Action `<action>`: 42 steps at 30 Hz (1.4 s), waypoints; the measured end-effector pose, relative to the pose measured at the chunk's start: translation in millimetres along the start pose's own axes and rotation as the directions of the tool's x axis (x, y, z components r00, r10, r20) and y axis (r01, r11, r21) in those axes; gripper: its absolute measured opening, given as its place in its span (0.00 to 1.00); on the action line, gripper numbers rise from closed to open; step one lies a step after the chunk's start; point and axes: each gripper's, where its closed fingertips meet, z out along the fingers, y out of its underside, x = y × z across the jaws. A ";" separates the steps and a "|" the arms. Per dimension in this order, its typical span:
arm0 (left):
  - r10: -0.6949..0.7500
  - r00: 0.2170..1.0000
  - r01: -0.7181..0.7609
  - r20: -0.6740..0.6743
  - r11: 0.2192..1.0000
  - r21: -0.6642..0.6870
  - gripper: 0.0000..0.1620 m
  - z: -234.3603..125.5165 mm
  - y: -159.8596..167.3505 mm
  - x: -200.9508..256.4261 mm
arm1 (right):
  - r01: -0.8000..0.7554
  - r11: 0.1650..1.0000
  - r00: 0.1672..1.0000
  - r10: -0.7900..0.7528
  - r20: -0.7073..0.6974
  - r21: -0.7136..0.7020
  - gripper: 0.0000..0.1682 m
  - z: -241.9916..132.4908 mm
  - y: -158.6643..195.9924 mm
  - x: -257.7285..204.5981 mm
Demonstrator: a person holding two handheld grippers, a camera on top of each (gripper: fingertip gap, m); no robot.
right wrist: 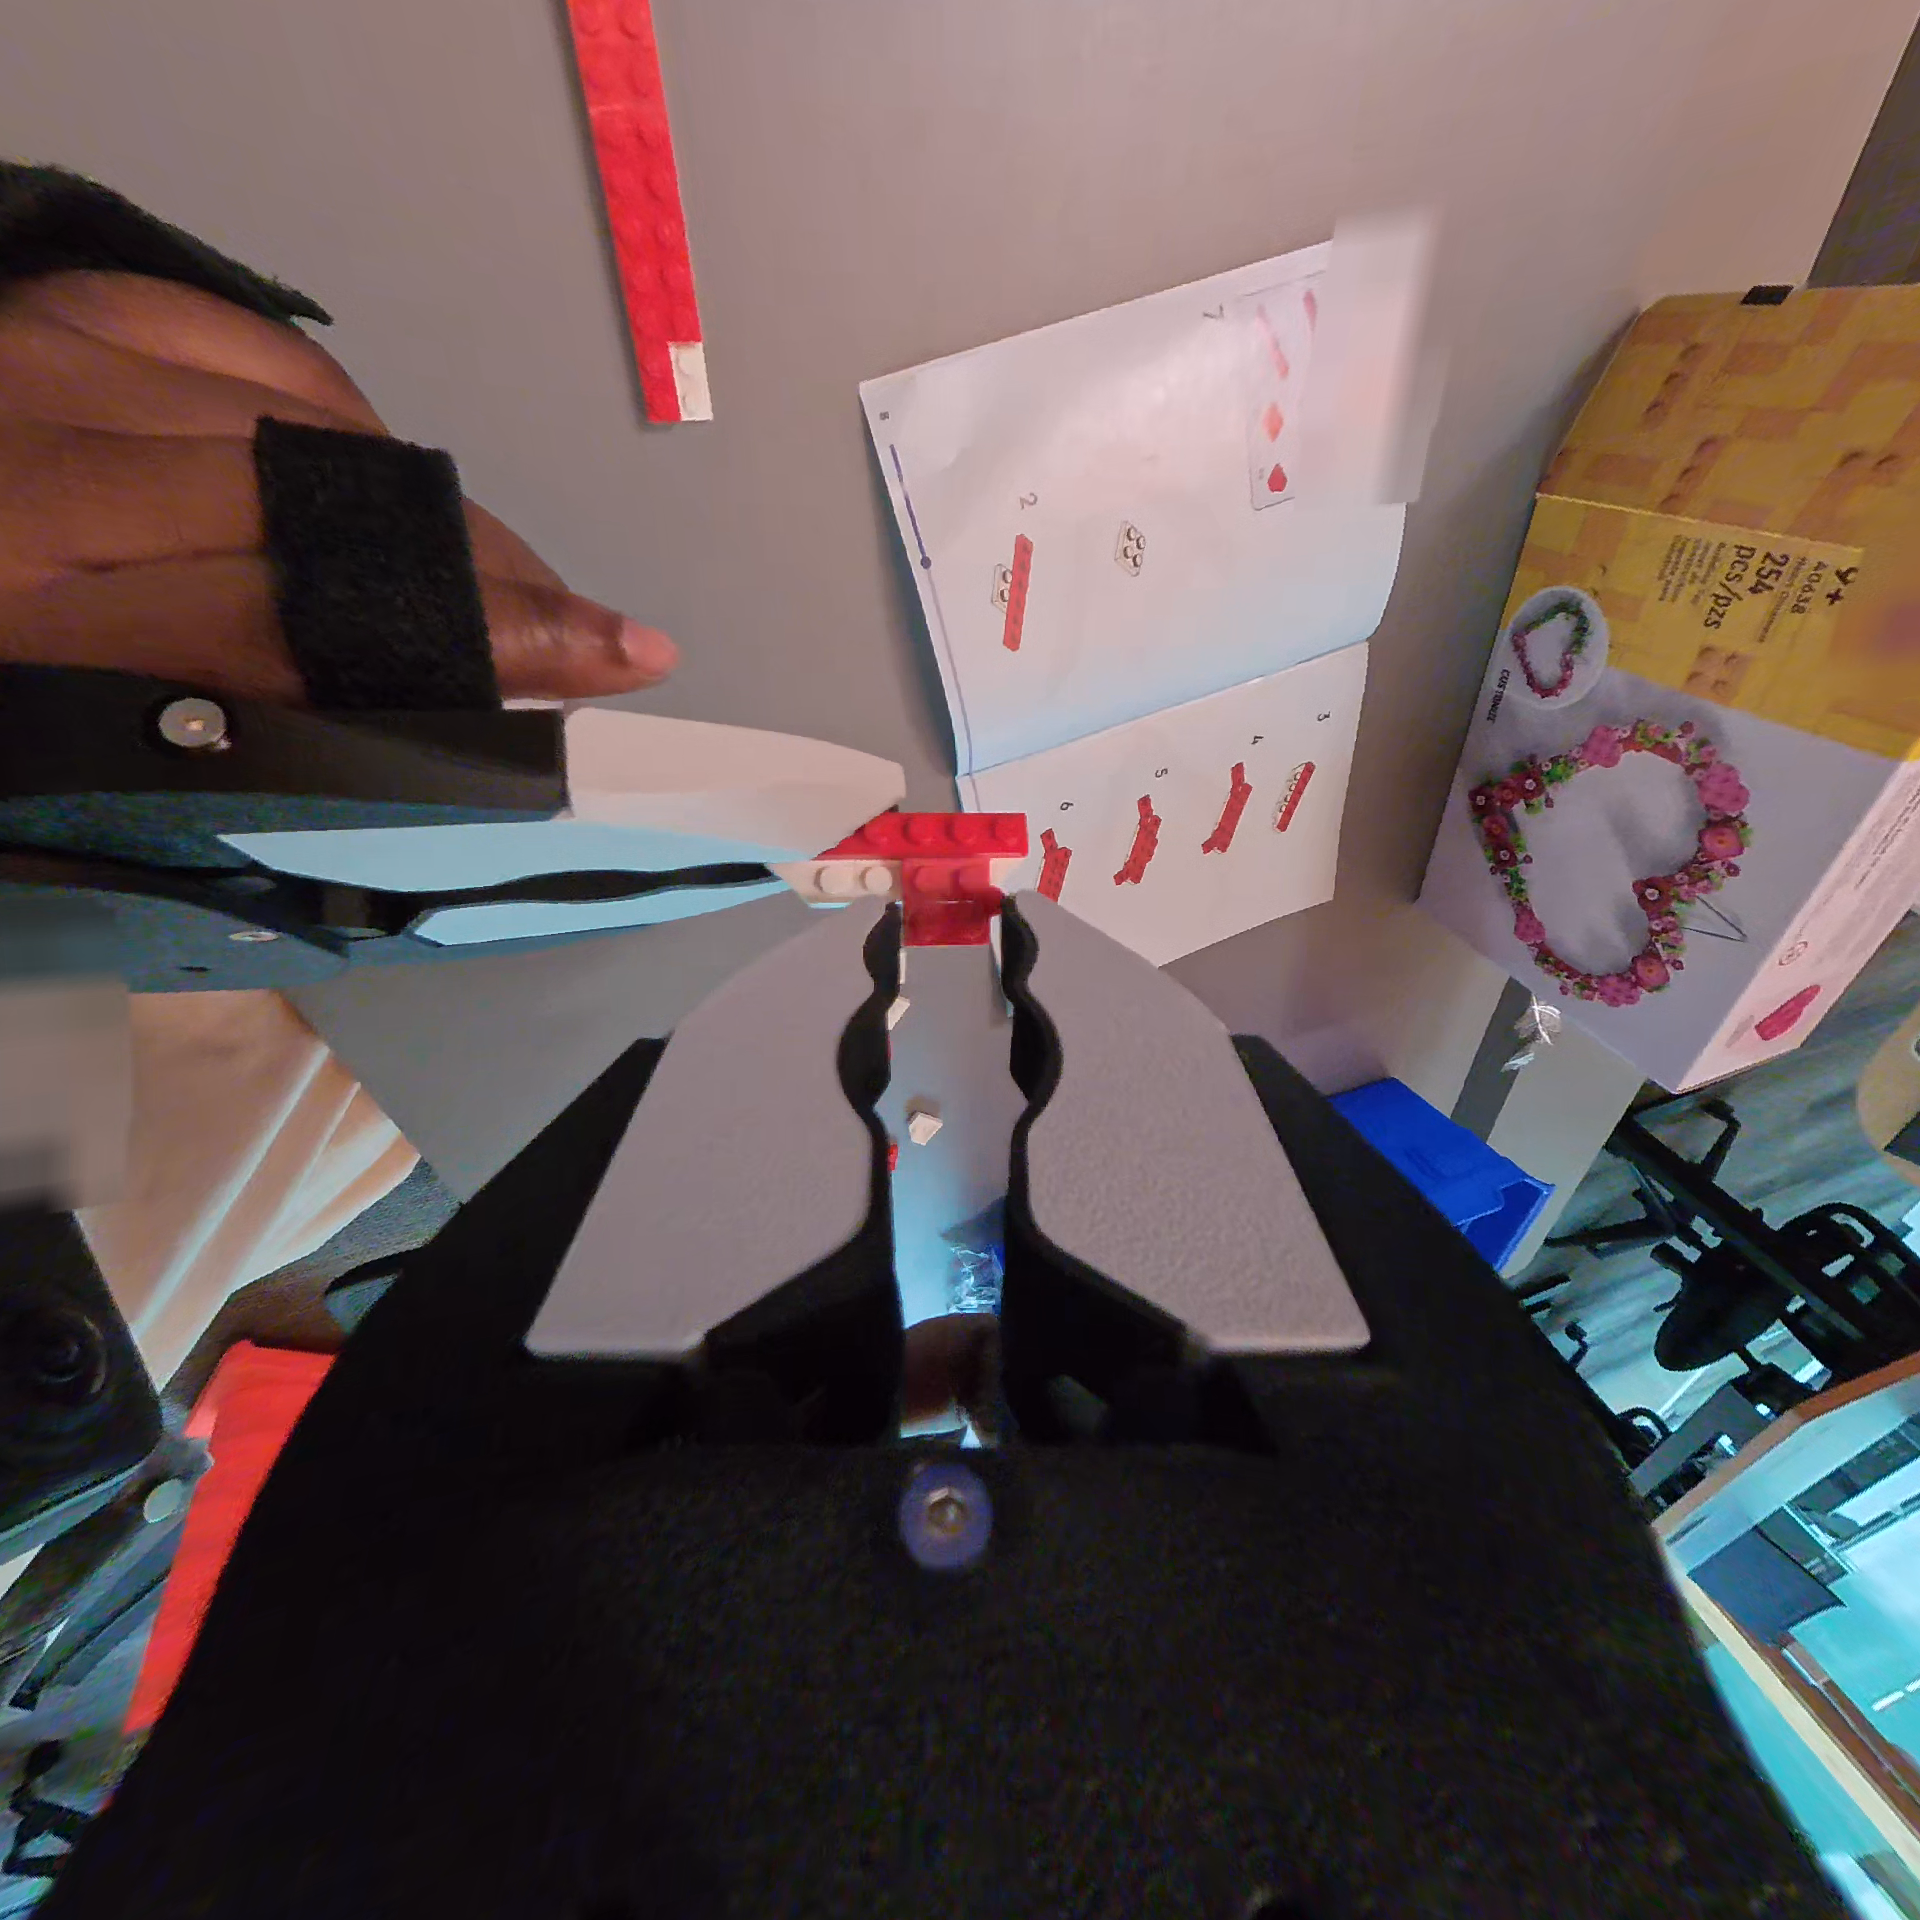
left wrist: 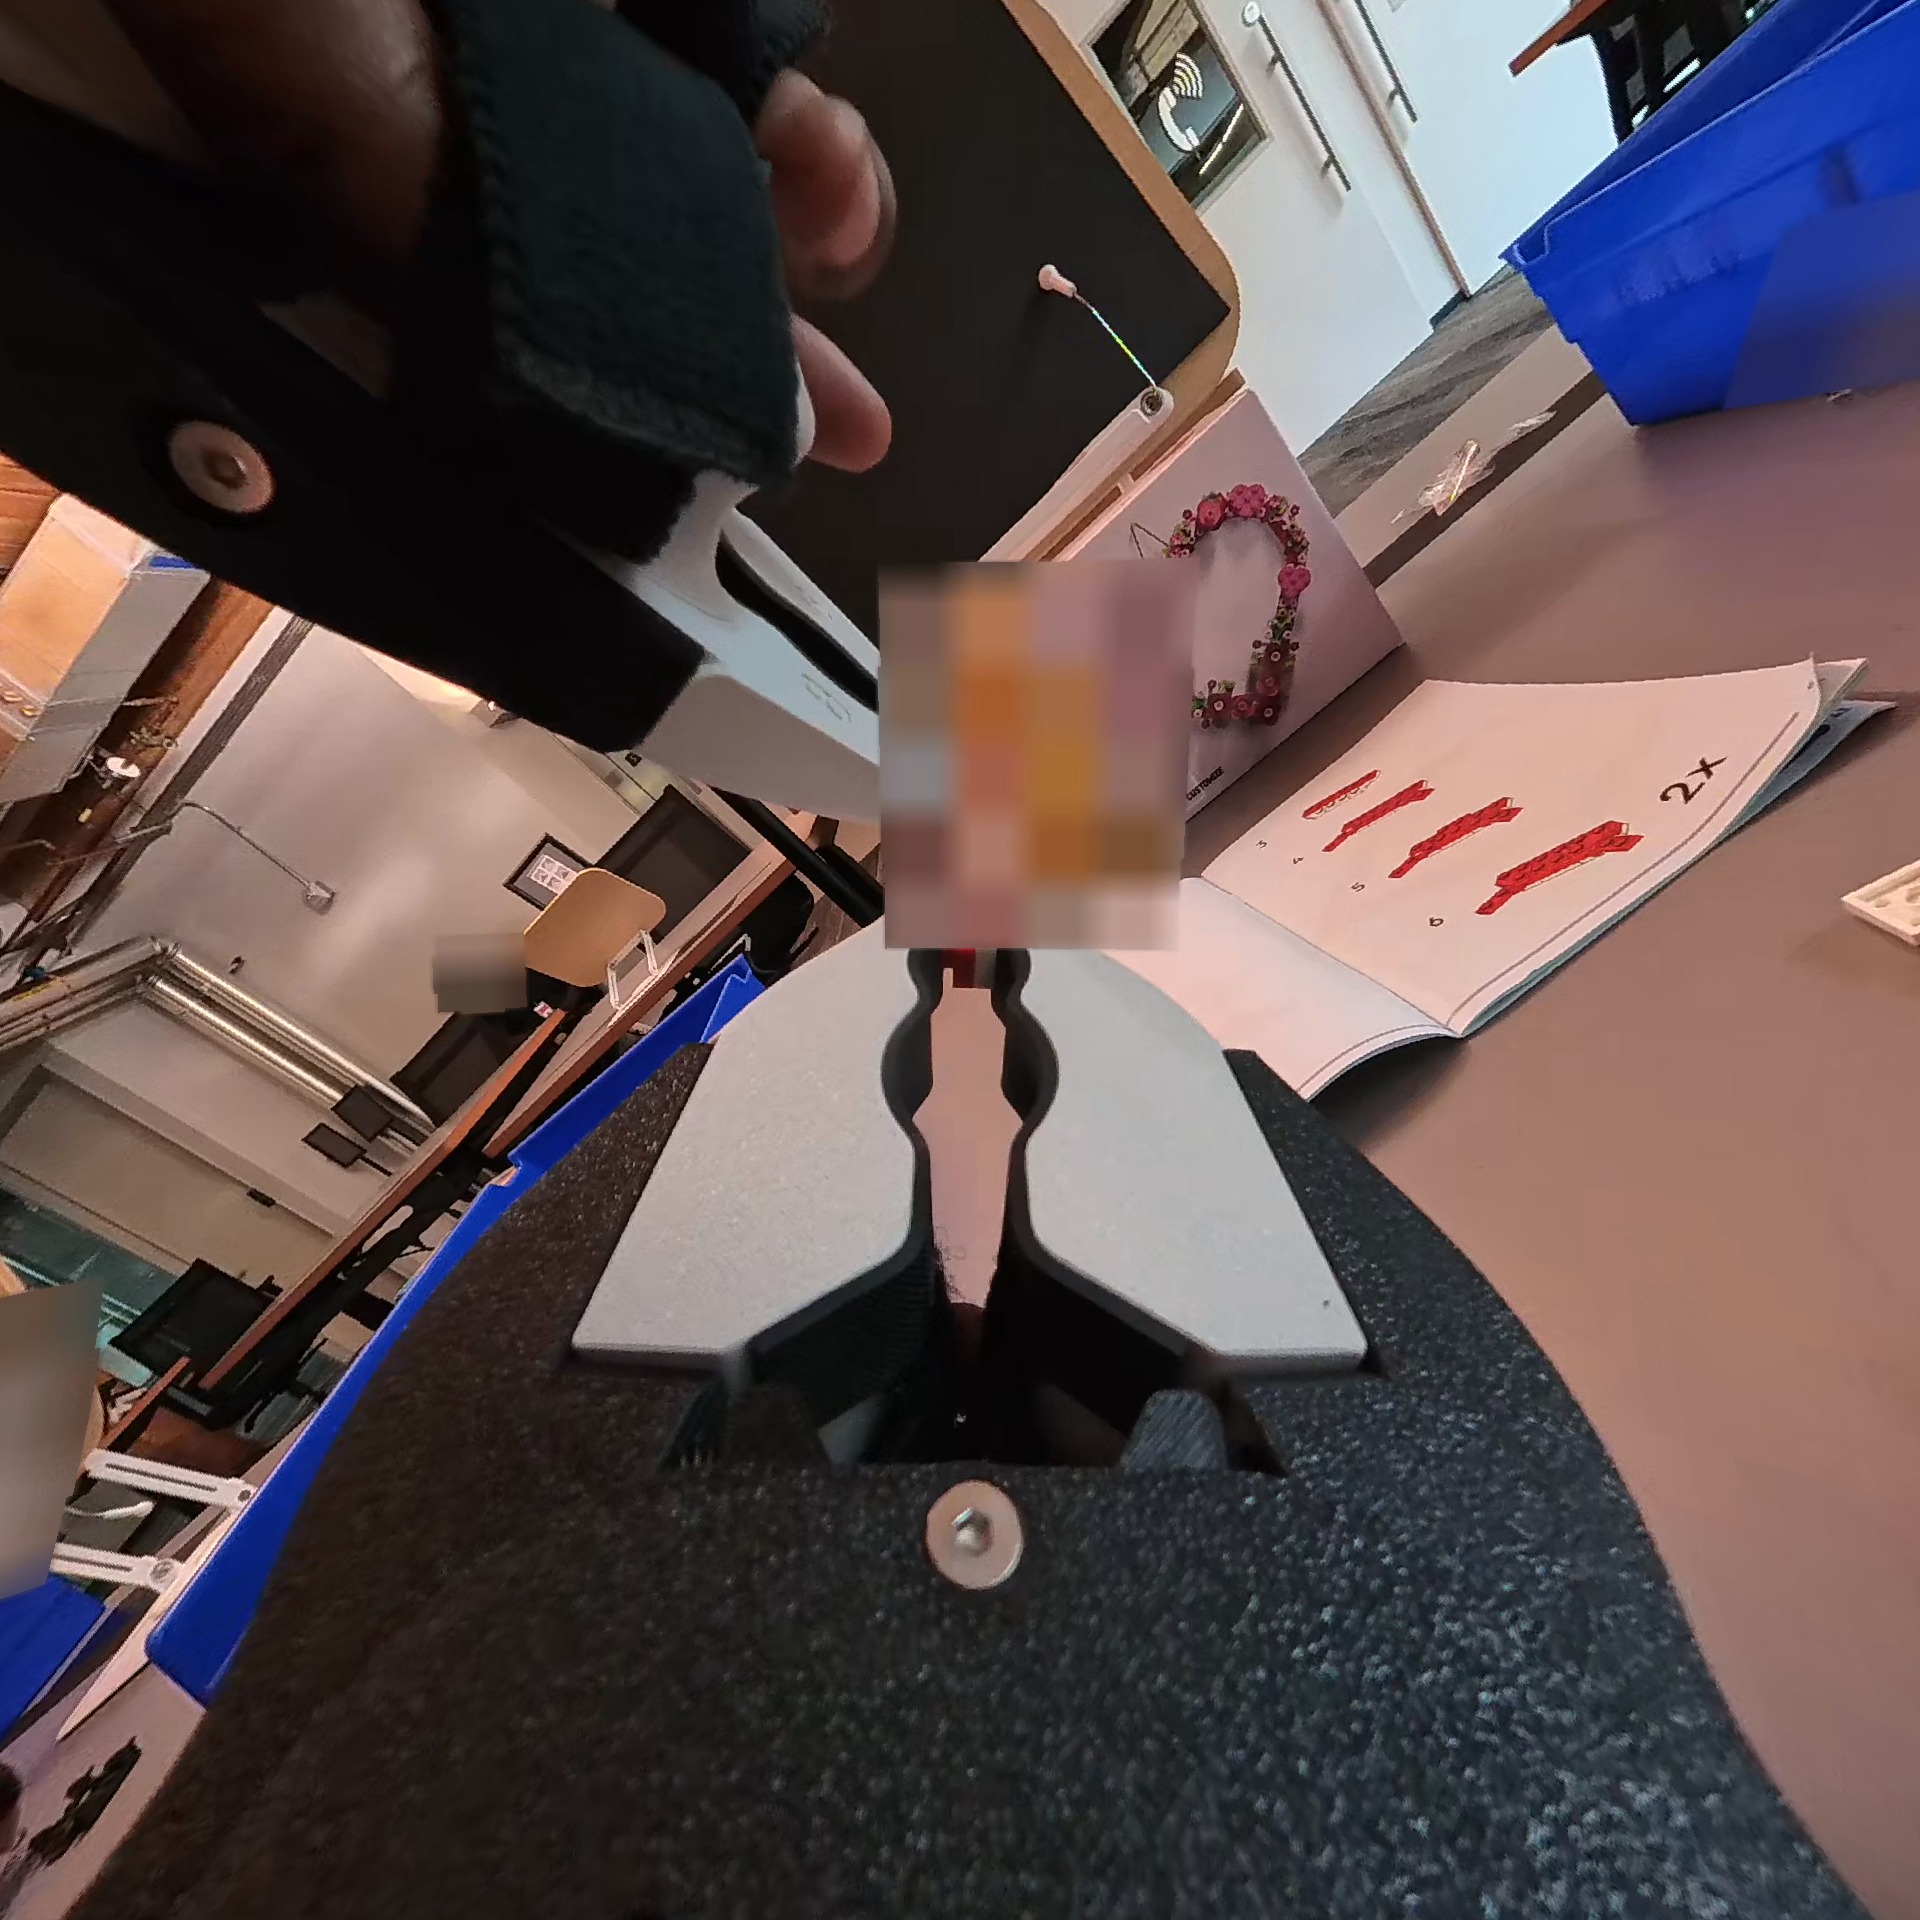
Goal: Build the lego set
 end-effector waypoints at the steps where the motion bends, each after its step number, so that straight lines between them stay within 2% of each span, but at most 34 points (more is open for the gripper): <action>1: -0.002 1.000 0.002 -0.002 1.000 0.002 0.05 -0.1 -0.4 0.2 | 0.003 1.000 1.000 -0.003 0.001 0.001 0.11 -0.2 0.3 -0.6; 10: -0.013 1.000 0.013 -0.011 1.000 0.010 0.05 -0.5 -1.3 1.0 | 0.028 1.000 1.000 -0.028 -0.009 0.004 0.13 -4.2 0.2 0.3; 14: -0.056 0.998 0.057 -0.038 0.998 0.023 0.05 -1.1 -2.9 2.0 | 0.131 0.978 0.991 -0.133 0.003 0.162 0.18 -22.9 -6.8 -5.8; 17: -0.081 0.996 0.082 -0.049 0.996 0.033 0.05 -1.9 -4.1 1.2 | 0.344 0.874 0.933 -0.359 -0.019 0.343 0.21 -40.1 -6.1 -21.9; 19: -0.080 0.995 0.082 -0.050 0.996 0.035 0.05 -2.2 -4.4 1.1 | 0.534 0.749 0.840 -0.522 -0.147 0.392 0.24 -43.8 3.0 -25.9; 21: -0.083 0.995 0.085 -0.055 0.996 0.041 0.05 -2.8 -5.6 1.8 | 0.694 0.614 0.720 -0.607 -0.336 0.377 0.23 -41.4 7.0 -23.4; 23: -0.082 0.995 0.085 -0.058 0.995 0.045 0.05 -3.1 -6.6 2.7 | 0.784 0.529 0.619 -0.630 -0.468 0.325 0.23 -34.7 9.6 -16.5; 27: -0.090 0.993 0.094 -0.073 0.994 0.055 0.05 -3.9 -8.8 5.0 | 0.890 0.390 0.452 -0.676 -0.582 0.238 0.23 -18.1 9.9 -13.8; 35: -0.081 0.993 0.087 -0.085 0.993 0.080 0.05 -6.1 -14.1 9.3 | 0.926 0.275 0.377 -0.699 -0.608 0.259 0.18 -4.4 5.6 -13.3; 42: -0.082 0.992 0.090 -0.093 0.992 0.086 0.05 -6.7 -15.2 10.7 | 0.942 0.242 0.335 -0.701 -0.630 0.232 0.14 0.0 -0.1 -11.8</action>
